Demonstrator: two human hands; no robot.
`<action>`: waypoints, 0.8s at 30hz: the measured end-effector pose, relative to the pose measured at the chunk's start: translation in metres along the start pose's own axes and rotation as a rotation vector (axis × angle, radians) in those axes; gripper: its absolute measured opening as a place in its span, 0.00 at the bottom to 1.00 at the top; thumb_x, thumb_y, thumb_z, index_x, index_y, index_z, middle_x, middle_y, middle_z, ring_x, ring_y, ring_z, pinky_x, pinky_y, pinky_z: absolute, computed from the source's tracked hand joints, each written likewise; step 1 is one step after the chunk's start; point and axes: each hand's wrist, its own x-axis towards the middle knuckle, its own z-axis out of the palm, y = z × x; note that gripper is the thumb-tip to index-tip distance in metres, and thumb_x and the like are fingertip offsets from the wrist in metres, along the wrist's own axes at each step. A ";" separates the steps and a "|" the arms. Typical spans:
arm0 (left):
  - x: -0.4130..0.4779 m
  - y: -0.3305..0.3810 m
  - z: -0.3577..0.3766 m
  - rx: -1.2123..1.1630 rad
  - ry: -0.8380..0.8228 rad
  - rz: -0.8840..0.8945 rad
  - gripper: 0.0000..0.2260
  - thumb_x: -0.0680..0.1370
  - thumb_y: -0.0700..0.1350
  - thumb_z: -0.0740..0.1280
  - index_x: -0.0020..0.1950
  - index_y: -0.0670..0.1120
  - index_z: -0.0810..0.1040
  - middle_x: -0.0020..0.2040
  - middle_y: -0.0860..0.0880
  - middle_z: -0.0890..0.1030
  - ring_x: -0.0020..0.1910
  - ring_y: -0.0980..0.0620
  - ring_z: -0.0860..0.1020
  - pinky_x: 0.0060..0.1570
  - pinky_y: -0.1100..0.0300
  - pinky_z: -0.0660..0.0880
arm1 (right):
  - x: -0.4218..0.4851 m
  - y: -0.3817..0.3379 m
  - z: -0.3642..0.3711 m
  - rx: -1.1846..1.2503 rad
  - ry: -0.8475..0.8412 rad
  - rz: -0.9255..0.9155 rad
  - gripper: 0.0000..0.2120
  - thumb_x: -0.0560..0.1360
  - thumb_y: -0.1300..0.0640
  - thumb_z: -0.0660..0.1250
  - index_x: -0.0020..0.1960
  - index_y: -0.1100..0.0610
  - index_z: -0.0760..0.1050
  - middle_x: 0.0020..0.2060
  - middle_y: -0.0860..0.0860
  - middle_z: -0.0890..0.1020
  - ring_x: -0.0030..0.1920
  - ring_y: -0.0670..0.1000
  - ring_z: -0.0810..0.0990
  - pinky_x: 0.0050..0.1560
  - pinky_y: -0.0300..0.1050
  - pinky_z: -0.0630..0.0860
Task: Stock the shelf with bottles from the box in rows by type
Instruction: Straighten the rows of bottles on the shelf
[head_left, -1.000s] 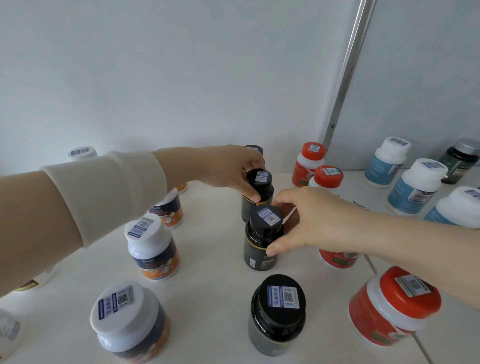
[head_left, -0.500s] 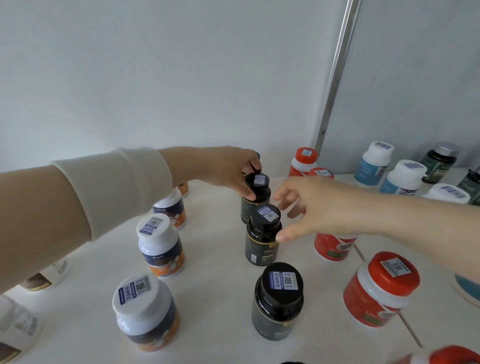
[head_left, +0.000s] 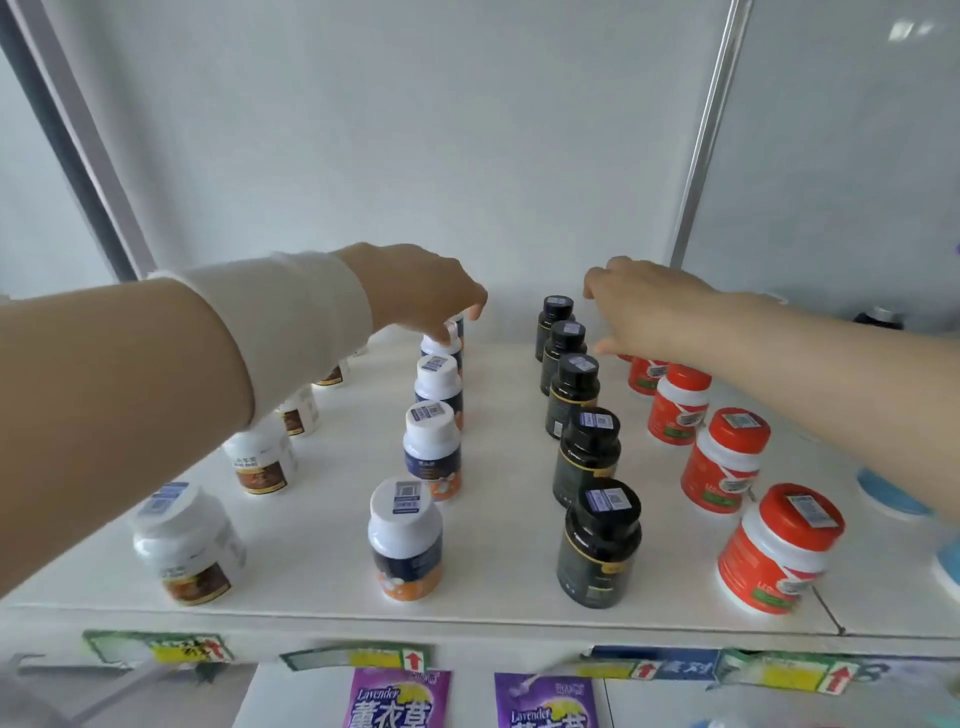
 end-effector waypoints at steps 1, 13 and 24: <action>-0.010 0.000 0.004 -0.049 -0.005 -0.005 0.17 0.76 0.50 0.65 0.65 0.53 0.68 0.61 0.52 0.75 0.55 0.46 0.76 0.54 0.51 0.74 | -0.006 -0.007 -0.003 -0.003 0.022 -0.014 0.25 0.74 0.54 0.68 0.67 0.60 0.65 0.61 0.58 0.70 0.60 0.59 0.72 0.51 0.50 0.71; -0.091 0.030 0.056 -1.328 0.202 -0.136 0.22 0.76 0.46 0.68 0.68 0.44 0.68 0.66 0.47 0.73 0.56 0.53 0.74 0.53 0.63 0.73 | -0.147 -0.117 0.028 0.850 0.051 -0.013 0.32 0.67 0.51 0.74 0.67 0.48 0.66 0.59 0.42 0.71 0.54 0.37 0.69 0.51 0.27 0.69; -0.089 0.061 0.125 -1.786 0.377 -0.140 0.25 0.75 0.41 0.68 0.70 0.44 0.65 0.61 0.50 0.74 0.57 0.54 0.74 0.52 0.68 0.74 | -0.130 -0.174 0.098 1.215 0.098 0.229 0.33 0.63 0.52 0.78 0.64 0.47 0.67 0.56 0.42 0.77 0.55 0.42 0.76 0.50 0.27 0.68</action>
